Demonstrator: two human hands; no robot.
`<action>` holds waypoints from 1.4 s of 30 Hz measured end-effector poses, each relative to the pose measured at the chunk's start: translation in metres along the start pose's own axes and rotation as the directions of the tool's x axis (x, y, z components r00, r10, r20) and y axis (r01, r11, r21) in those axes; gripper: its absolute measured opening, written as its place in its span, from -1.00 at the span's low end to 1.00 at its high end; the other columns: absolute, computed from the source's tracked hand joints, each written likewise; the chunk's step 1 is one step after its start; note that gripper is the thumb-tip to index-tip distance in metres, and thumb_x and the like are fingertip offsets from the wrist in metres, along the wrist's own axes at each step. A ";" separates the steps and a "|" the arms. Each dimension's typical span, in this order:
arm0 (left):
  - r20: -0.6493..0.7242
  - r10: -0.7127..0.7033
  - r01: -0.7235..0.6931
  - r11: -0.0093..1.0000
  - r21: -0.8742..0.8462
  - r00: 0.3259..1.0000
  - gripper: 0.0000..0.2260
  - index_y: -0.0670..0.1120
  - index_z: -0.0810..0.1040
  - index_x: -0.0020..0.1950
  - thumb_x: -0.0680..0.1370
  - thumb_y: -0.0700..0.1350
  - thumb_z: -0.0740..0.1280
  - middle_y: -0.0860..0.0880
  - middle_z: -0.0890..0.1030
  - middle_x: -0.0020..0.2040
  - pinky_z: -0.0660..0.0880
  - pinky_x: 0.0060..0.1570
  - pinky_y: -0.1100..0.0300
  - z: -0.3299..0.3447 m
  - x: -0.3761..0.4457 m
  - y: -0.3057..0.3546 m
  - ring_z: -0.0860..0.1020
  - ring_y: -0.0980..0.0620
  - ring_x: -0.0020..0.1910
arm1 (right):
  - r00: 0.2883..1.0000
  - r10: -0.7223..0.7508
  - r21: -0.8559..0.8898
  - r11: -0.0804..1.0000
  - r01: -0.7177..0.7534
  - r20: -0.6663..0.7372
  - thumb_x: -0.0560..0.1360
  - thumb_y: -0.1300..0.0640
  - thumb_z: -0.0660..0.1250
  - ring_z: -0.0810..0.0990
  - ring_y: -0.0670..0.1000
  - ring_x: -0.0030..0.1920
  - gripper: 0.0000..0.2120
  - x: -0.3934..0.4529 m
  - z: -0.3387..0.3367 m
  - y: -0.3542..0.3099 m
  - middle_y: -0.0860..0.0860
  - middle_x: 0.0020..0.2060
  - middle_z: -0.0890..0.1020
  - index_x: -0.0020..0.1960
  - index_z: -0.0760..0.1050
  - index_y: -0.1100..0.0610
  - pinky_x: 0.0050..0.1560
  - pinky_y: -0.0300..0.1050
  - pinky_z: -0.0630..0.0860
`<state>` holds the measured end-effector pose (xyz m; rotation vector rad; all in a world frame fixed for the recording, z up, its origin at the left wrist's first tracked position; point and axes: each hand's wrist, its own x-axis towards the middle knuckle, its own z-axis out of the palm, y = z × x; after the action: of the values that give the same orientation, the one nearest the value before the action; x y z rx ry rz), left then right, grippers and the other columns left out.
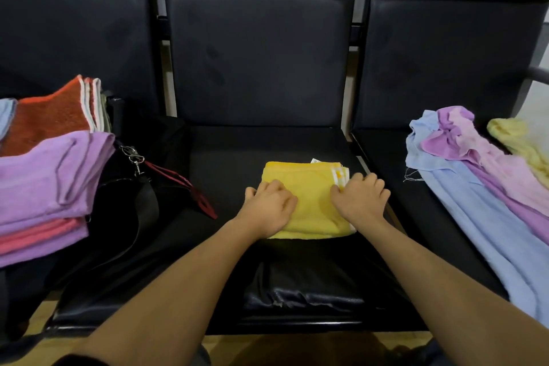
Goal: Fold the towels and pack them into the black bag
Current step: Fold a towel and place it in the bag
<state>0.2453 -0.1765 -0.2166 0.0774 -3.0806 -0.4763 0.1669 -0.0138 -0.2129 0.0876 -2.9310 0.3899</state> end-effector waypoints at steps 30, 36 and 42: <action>-0.404 -0.362 0.400 0.916 0.012 0.840 -0.66 -0.06 0.27 0.38 0.63 0.00 0.11 -0.14 0.35 0.12 0.32 -0.19 0.10 -0.114 -0.061 -0.066 0.50 -0.18 -0.08 | 0.929 -0.363 0.401 0.843 0.359 -0.069 0.62 -0.09 0.10 0.57 0.16 -0.02 -0.67 -0.044 -0.058 -0.146 0.12 0.02 0.56 0.17 0.28 0.18 -0.11 0.01 0.41; -0.466 -0.388 0.469 0.881 0.067 0.795 -0.66 -0.06 0.27 0.39 0.63 -0.01 0.12 -0.19 0.33 0.22 0.29 -0.16 0.08 -0.188 -0.088 -0.109 0.51 -0.22 0.07 | 0.904 -0.412 0.507 0.758 0.410 -0.115 0.62 -0.08 0.11 0.55 0.14 0.00 -0.68 -0.055 -0.090 -0.224 0.11 0.03 0.54 0.15 0.29 0.18 -0.12 -0.01 0.38; -0.503 -0.426 0.532 0.843 0.081 0.752 -0.66 -0.08 0.26 0.38 0.64 0.00 0.09 -0.20 0.34 0.17 0.31 -0.22 0.07 -0.220 -0.111 -0.180 0.50 -0.24 -0.01 | 0.871 -0.478 0.545 0.703 0.457 -0.113 0.63 -0.07 0.10 0.54 0.17 0.04 -0.67 -0.067 -0.085 -0.308 0.13 0.07 0.54 0.18 0.28 0.19 -0.12 -0.02 0.35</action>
<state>0.3713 -0.4085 -0.0630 0.8796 -2.5803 -0.0838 0.2730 -0.2857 -0.0666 0.9100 -2.5748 1.1410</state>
